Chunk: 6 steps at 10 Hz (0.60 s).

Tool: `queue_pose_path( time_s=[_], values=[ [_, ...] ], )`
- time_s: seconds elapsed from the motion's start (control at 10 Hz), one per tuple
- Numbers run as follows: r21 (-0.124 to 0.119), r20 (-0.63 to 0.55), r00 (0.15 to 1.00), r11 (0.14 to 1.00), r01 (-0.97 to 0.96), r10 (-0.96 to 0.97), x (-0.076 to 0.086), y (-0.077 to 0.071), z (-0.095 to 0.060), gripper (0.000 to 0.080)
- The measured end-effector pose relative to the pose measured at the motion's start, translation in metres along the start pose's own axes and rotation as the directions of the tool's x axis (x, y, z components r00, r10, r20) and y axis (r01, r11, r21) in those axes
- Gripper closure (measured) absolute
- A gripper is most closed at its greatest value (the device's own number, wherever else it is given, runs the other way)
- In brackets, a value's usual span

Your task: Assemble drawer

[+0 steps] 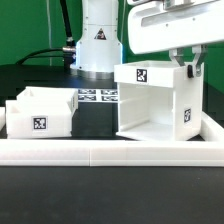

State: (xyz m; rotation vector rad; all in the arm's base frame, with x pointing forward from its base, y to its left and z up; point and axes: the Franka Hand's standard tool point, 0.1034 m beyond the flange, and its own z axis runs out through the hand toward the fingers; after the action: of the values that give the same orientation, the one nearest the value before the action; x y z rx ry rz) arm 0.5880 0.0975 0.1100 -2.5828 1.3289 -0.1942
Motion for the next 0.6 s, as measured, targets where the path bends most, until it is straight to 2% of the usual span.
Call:
queue_pose_path(
  time_s=[0.2,0.6],
  values=[
    [0.012,0.003,0.993,0.993,-0.114,0.114,0.002,0.000,0.002,0.0754],
    [0.037,0.036,0.902,0.902,-0.431,0.430,0.009,-0.013,0.005,0.0748]
  ],
)
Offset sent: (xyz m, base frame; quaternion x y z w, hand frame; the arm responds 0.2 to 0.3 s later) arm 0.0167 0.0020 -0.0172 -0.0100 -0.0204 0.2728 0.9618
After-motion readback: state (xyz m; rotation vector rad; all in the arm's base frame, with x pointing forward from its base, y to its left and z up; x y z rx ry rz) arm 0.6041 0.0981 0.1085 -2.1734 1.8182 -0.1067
